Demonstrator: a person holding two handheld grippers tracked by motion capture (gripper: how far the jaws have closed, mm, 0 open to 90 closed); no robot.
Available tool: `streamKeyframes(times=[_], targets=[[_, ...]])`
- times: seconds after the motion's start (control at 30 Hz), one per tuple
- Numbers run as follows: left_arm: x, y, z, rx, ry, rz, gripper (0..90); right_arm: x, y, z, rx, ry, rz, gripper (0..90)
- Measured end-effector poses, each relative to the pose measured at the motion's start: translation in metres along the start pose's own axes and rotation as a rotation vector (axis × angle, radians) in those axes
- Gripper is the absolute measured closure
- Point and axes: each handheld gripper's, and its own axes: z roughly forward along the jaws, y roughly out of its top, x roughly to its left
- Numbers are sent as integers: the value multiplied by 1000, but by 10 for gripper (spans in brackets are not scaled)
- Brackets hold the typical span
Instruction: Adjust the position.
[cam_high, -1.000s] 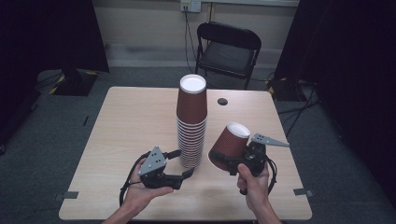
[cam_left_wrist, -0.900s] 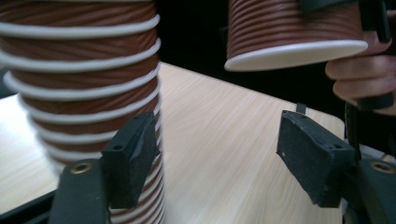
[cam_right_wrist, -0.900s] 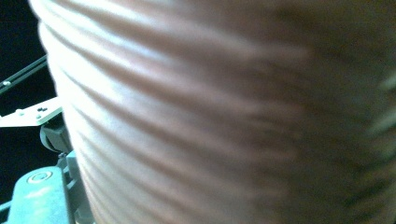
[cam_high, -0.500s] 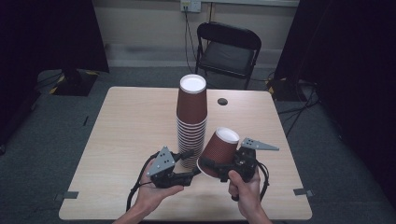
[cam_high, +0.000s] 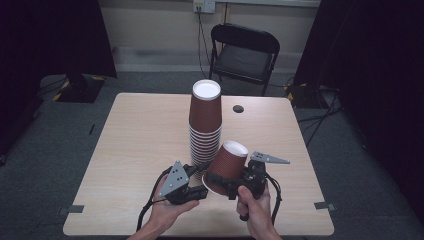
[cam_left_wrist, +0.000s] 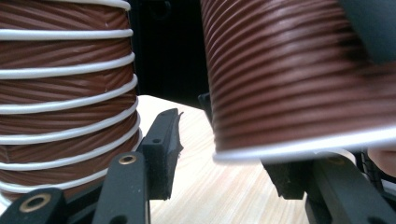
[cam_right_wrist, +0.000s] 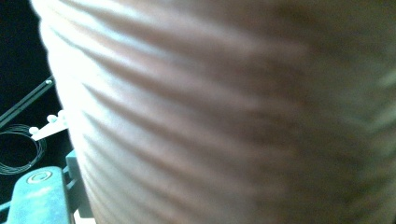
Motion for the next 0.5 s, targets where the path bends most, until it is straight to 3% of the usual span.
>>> streamKeyframes(times=[0.13, 0.3, 0.5], targets=[[-1, -1, 0, -34, 9, 14, 554, 0, -2, 4, 0, 13, 21, 126], [-4, -1, 2, -64, 12, -11, 602, -1, -4, 8, -5, 34, 61, 126], [-3, -1, 0, -83, 43, 9, 648, -3, -10, 11, -9, 46, 118, 127]])
